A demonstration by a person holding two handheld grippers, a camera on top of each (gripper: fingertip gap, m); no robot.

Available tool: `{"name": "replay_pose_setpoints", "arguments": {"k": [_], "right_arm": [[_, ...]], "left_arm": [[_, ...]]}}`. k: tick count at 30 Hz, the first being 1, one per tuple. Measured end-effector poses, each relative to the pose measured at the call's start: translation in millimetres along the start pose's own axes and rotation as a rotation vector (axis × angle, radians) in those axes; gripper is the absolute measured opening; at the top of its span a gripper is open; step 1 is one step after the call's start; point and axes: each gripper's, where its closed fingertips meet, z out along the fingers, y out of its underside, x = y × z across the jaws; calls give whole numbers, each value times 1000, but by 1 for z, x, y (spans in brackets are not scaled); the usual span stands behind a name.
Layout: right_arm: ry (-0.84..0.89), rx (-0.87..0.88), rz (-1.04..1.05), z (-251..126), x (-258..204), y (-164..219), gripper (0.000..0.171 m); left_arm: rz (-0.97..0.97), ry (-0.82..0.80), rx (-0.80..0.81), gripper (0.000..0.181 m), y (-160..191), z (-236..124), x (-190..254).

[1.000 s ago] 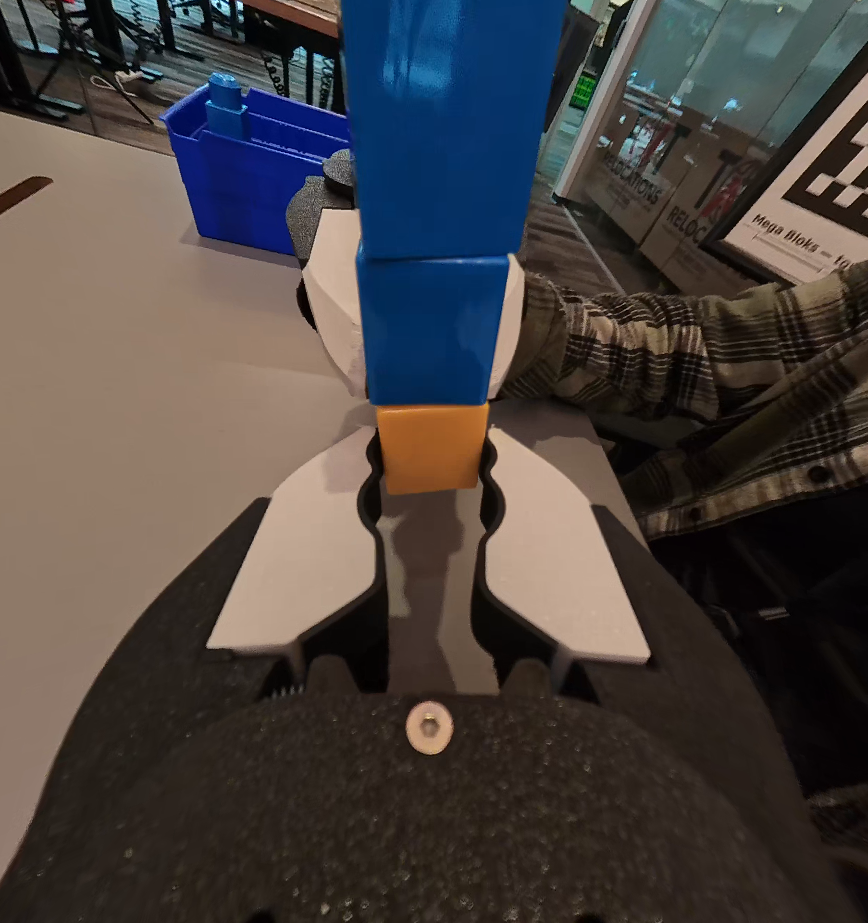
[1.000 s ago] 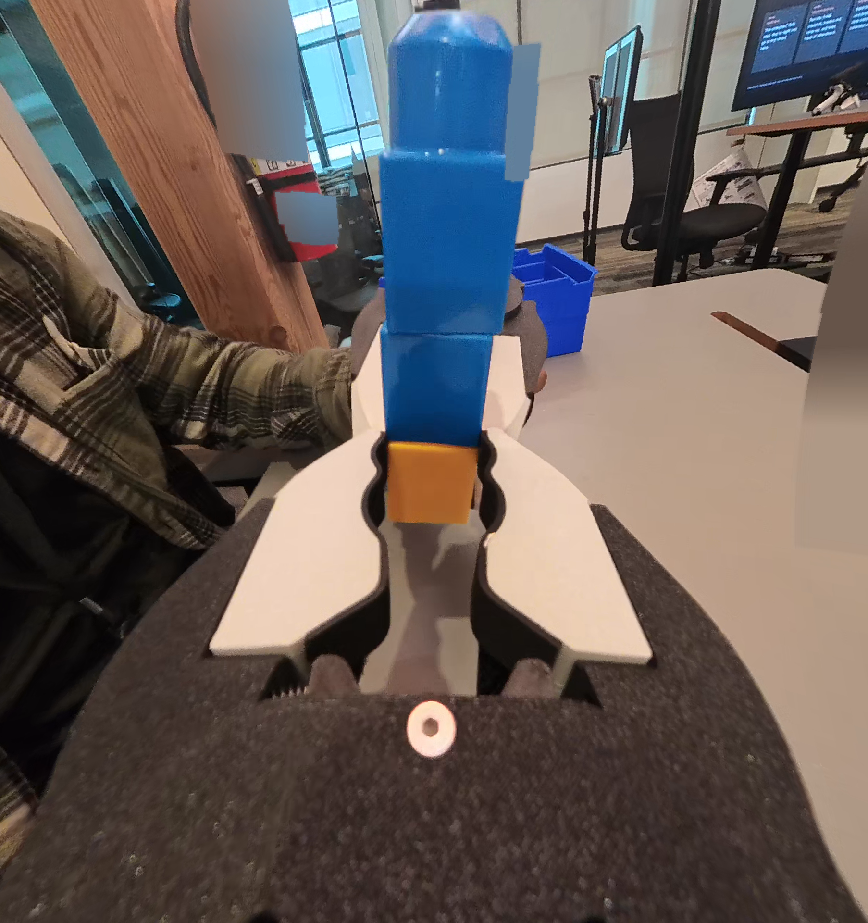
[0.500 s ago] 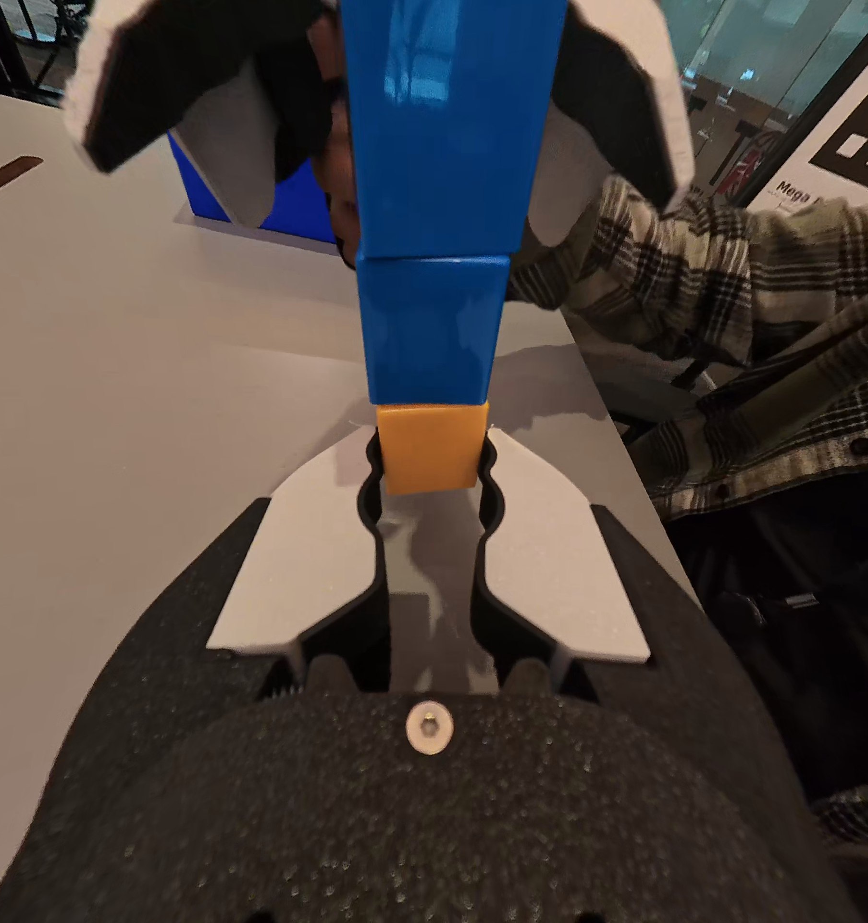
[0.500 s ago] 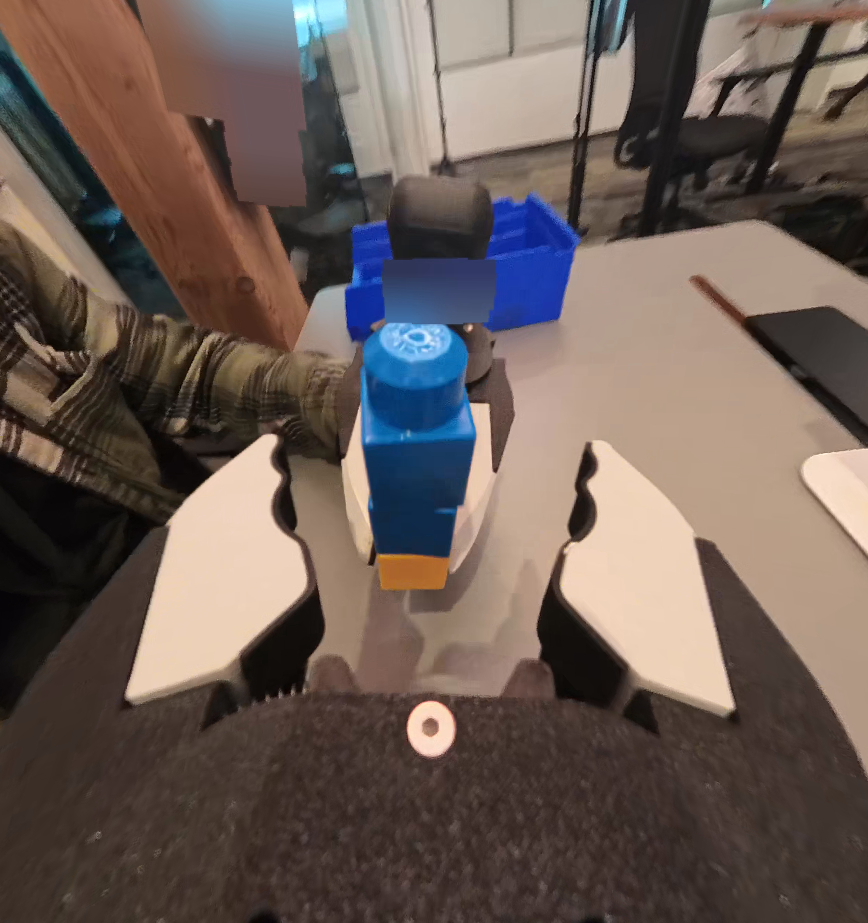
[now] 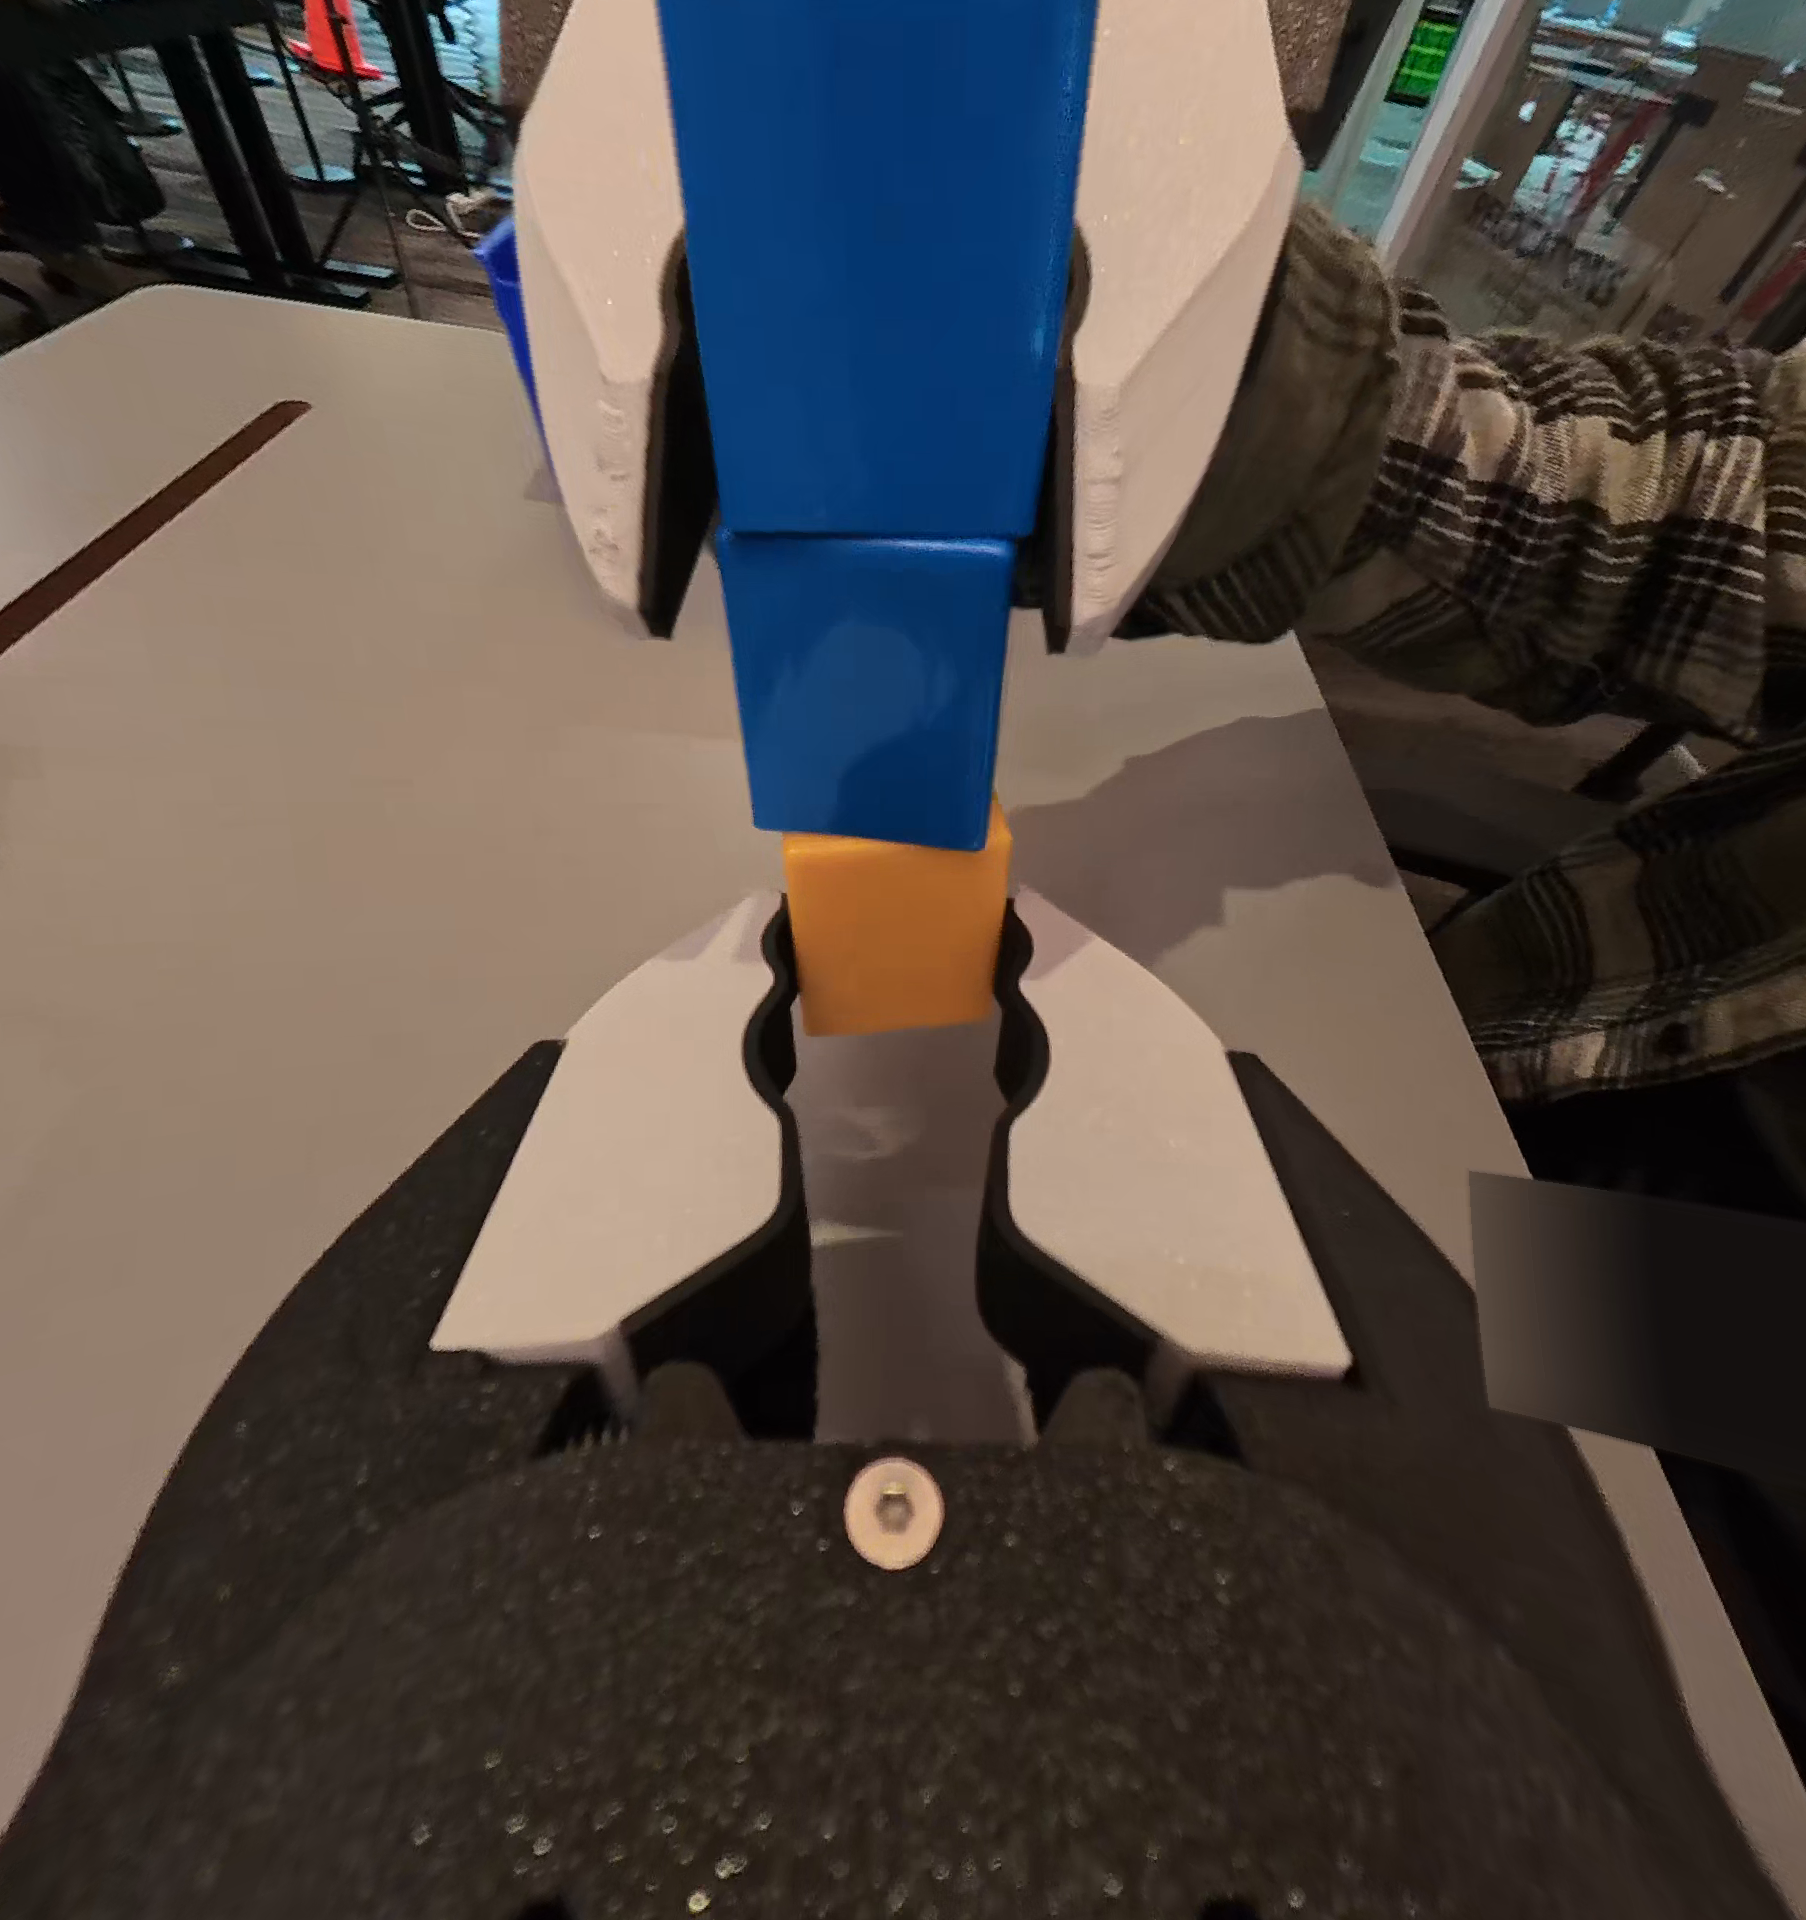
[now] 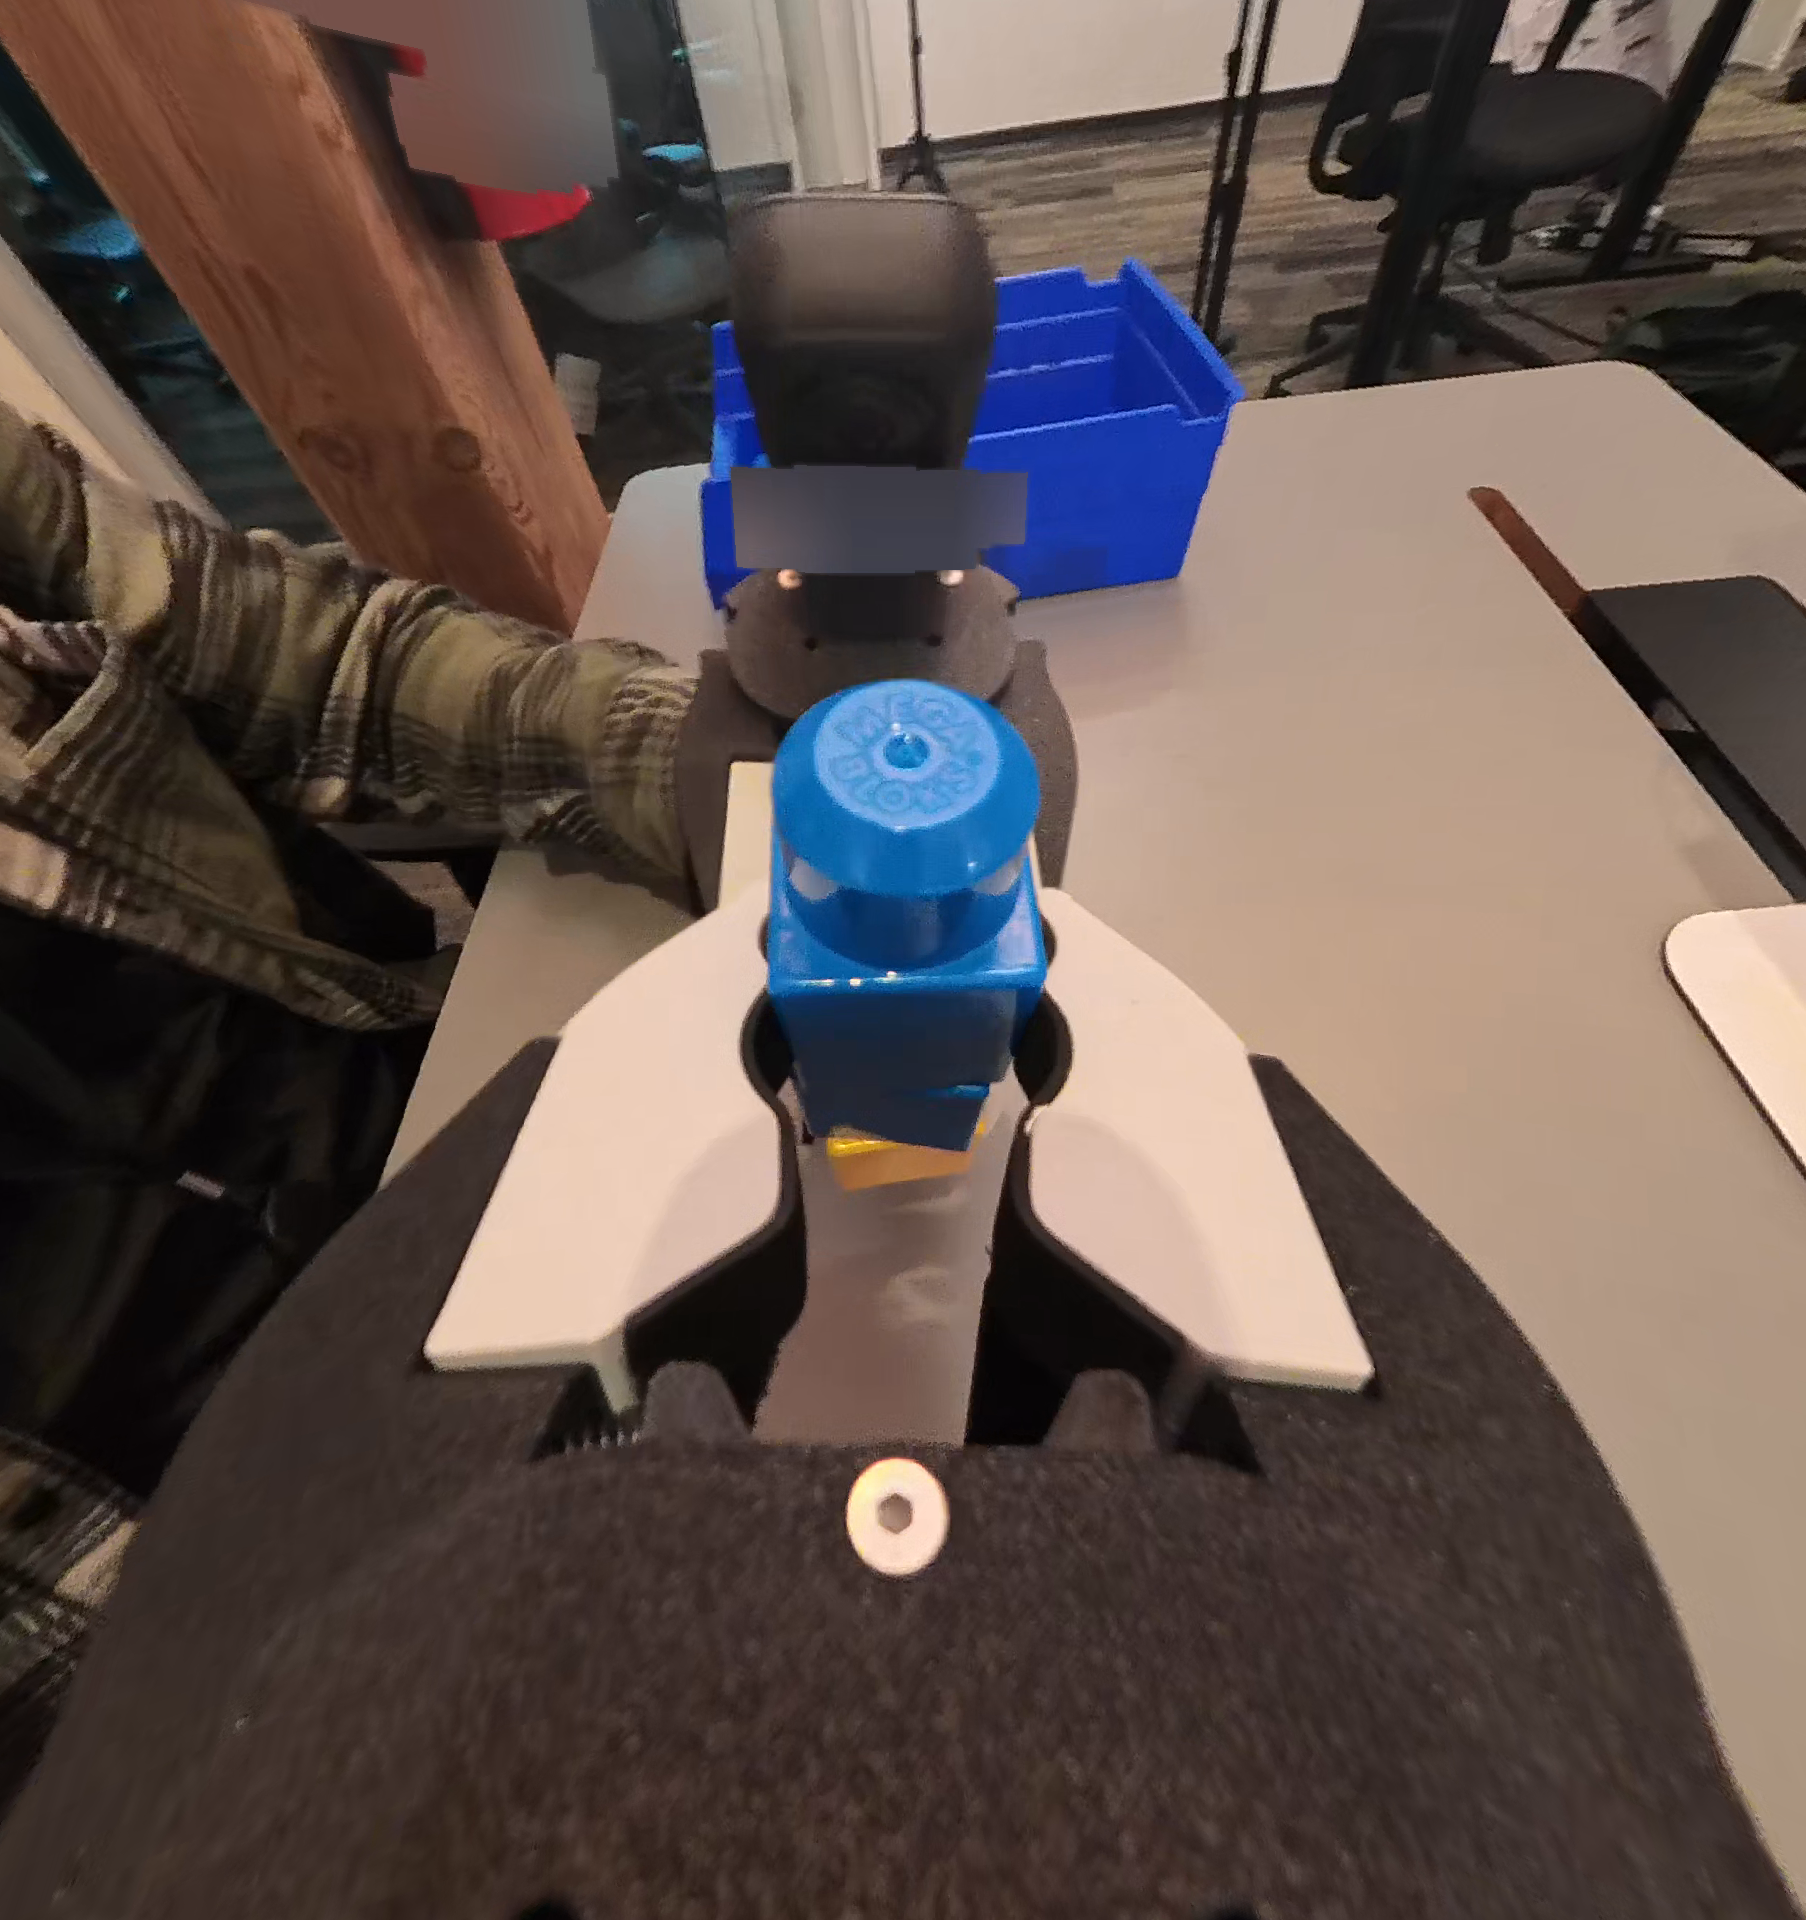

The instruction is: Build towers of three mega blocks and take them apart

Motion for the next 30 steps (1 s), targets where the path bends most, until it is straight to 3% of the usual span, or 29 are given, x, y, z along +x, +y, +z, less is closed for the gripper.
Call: {"name": "replay_pose_setpoints", "arguments": {"k": [16, 22, 23, 25, 26, 30], "right_arm": [[-309, -55, -116, -3, -42, -5, 40], [-261, -63, -91, 0, -34, -3, 40], [-230, -70, -85, 0, -30, -1, 42], [-159, -85, -53, 2, -21, 3, 81], [-139, -93, -51, 0, -20, 4, 88], [-145, -15, -17, -20, -18, -14, 80]], "left_arm": [[11, 318, 73, 35, -8, -3, 42], [-18, 303, 59, 36, -5, -3, 37], [-22, 282, 51, 36, -3, -1, 34], [-58, 263, 70, 35, -5, 0, 28], [-61, 240, 60, 36, -3, 0, 24], [-38, 219, 54, 36, -1, 0, 24]]}}
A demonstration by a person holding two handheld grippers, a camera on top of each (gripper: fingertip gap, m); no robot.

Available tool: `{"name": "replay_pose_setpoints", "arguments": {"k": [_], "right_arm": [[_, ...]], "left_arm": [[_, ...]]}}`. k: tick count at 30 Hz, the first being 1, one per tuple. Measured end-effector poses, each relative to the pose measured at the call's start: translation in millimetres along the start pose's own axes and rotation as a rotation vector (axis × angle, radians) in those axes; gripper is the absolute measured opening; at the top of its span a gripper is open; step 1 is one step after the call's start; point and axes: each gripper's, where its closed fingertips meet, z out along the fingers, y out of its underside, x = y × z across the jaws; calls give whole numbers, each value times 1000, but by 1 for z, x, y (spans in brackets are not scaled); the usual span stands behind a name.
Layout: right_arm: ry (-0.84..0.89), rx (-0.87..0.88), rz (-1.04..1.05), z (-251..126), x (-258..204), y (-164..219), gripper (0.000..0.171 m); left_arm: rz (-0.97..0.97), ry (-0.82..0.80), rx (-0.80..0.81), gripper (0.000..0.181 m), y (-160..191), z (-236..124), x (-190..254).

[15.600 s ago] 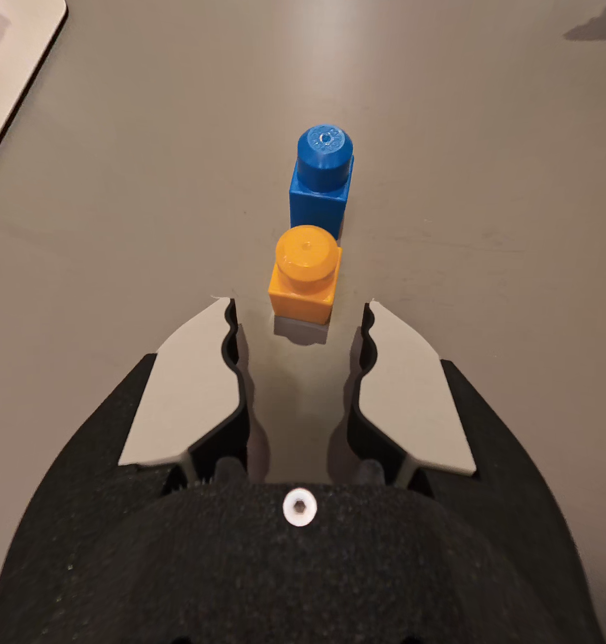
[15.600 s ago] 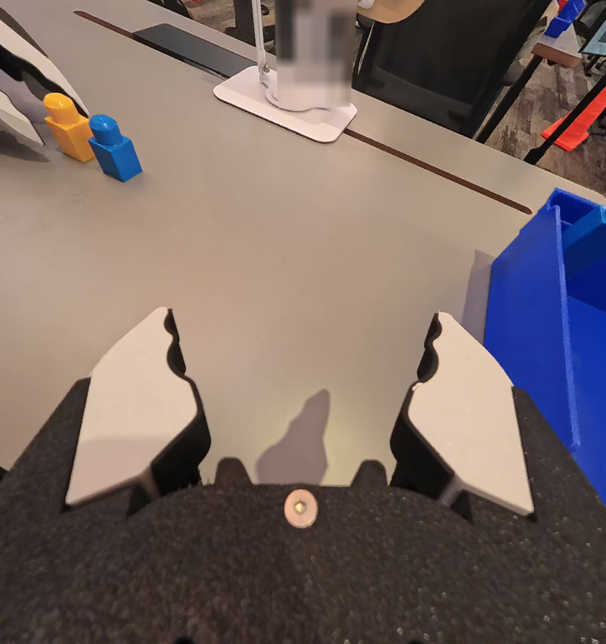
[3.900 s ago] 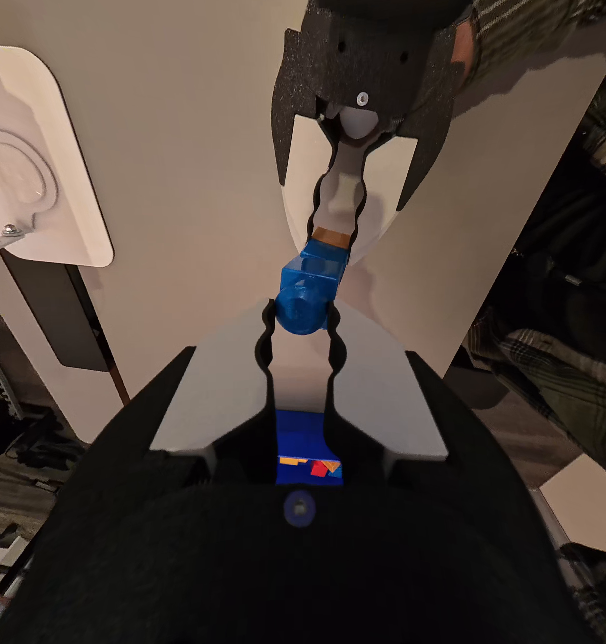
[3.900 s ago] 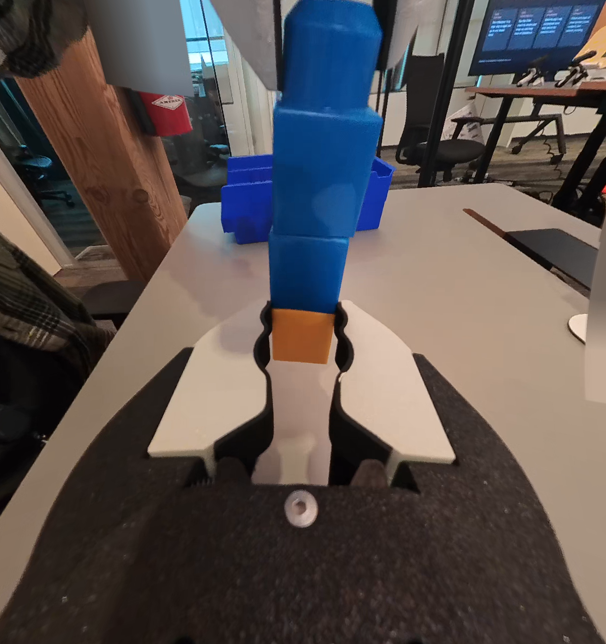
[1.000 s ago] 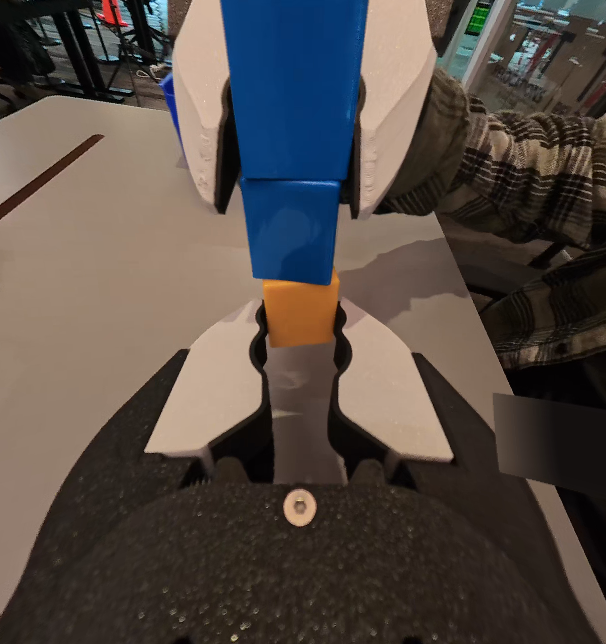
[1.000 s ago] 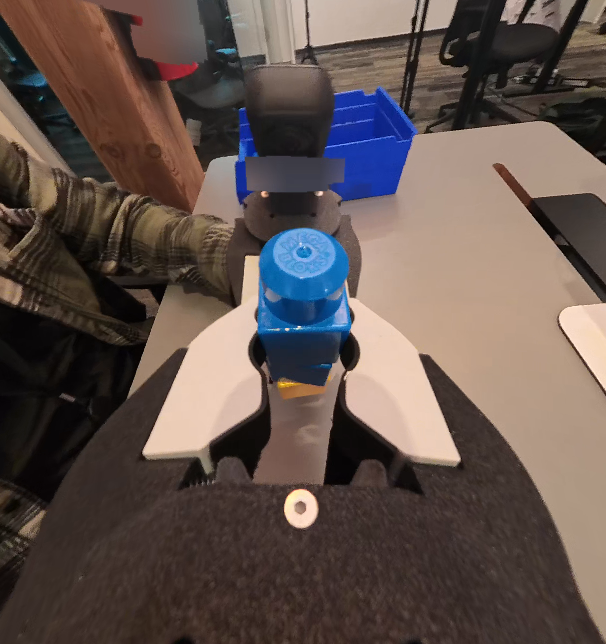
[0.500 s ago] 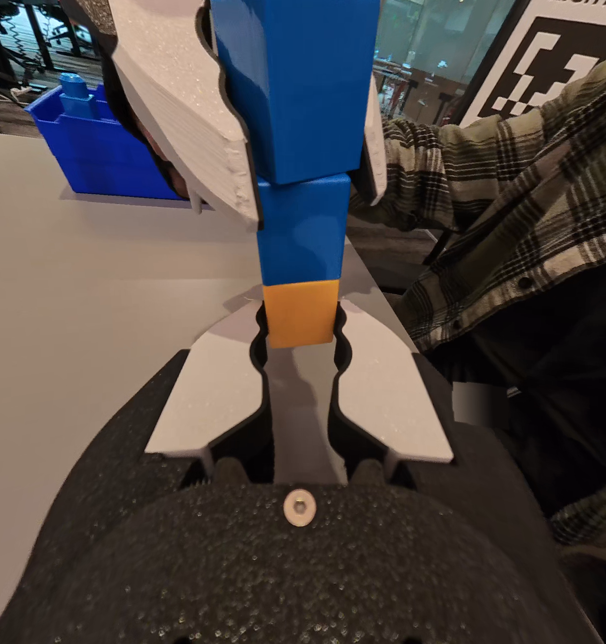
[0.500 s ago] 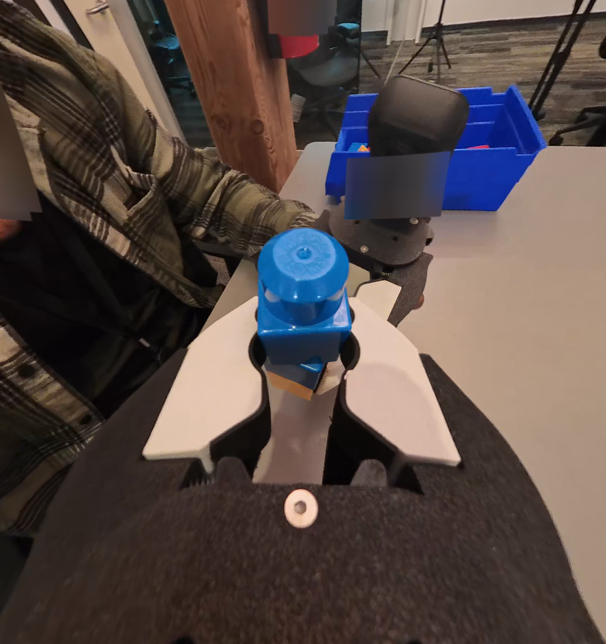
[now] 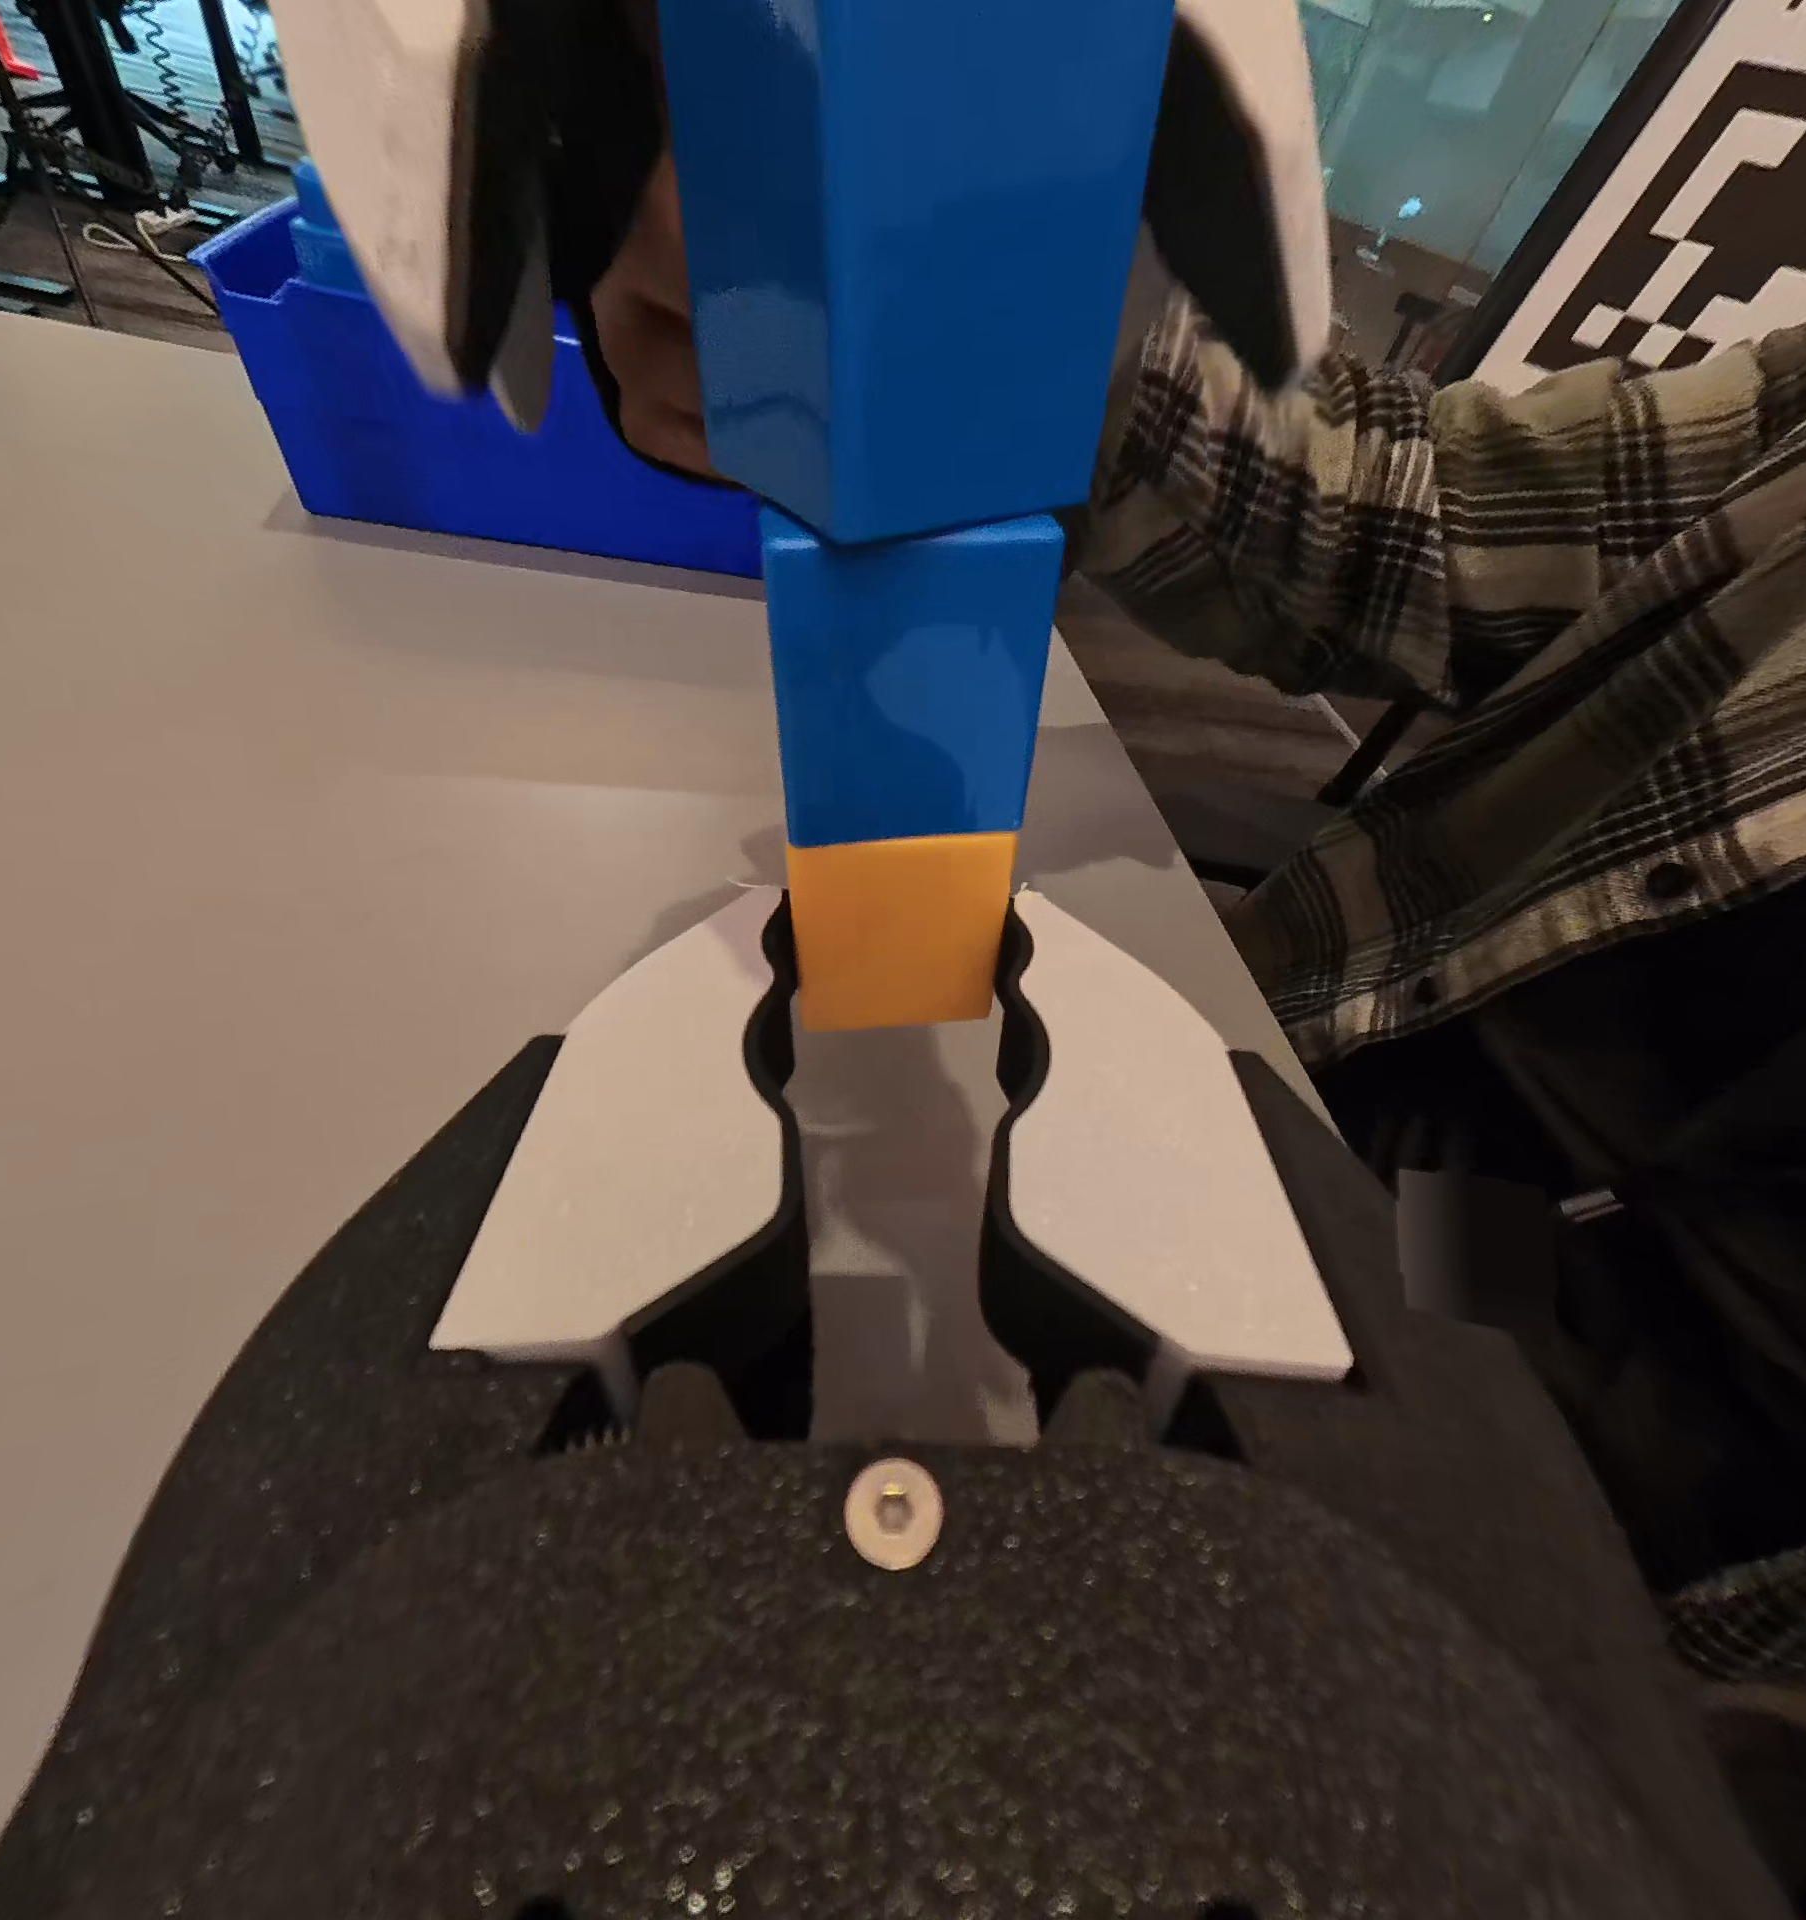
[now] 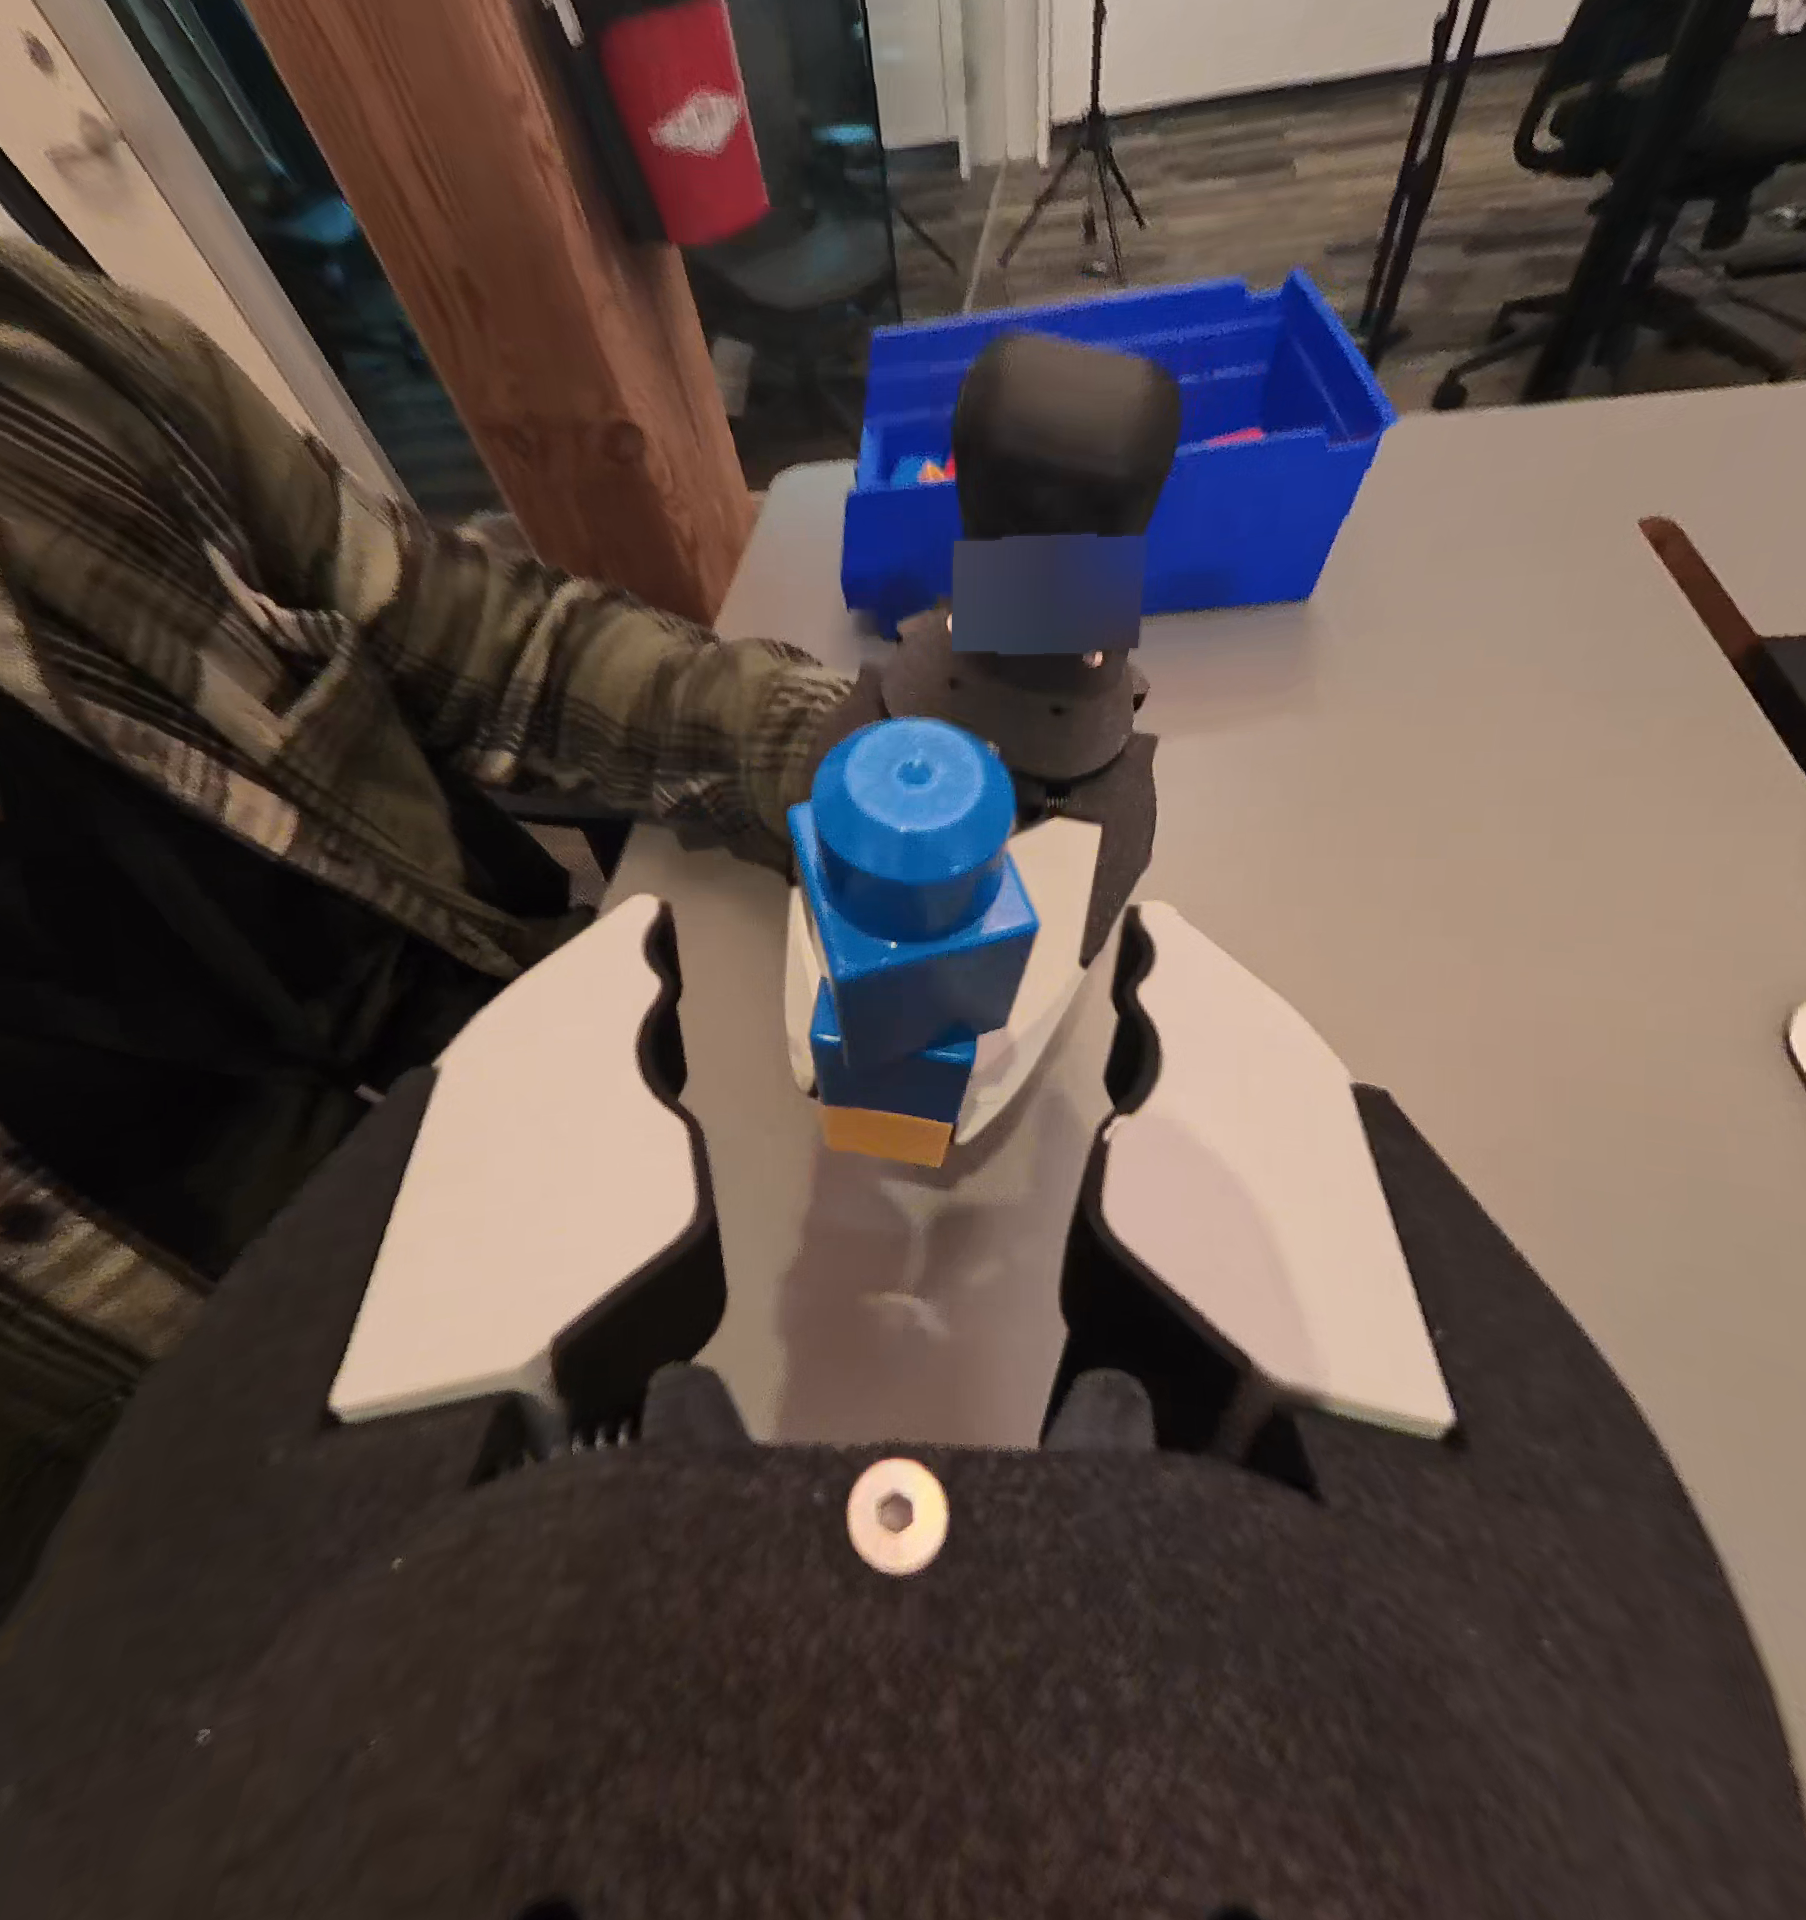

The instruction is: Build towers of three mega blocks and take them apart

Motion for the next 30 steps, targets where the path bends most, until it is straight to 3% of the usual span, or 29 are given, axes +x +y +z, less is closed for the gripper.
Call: {"name": "replay_pose_setpoints", "arguments": {"k": [5, 7, 25, 30], "right_arm": [[-113, -7, 18, -3, -9, -11, 55], [-136, -40, 18, 2, -12, -9, 38], [97, 59, -11, -2, 7, -13, 37], [71, 42, -9, -2, 6, -8, 36]], "left_arm": [[23, 5, -28, 36, 3, 4, 4], [42, -21, -41, 36, 4, 7, 2], [112, -276, -47, 35, 0, -1, -24], [85, -222, -36, 35, 3, 2, -22]]}}
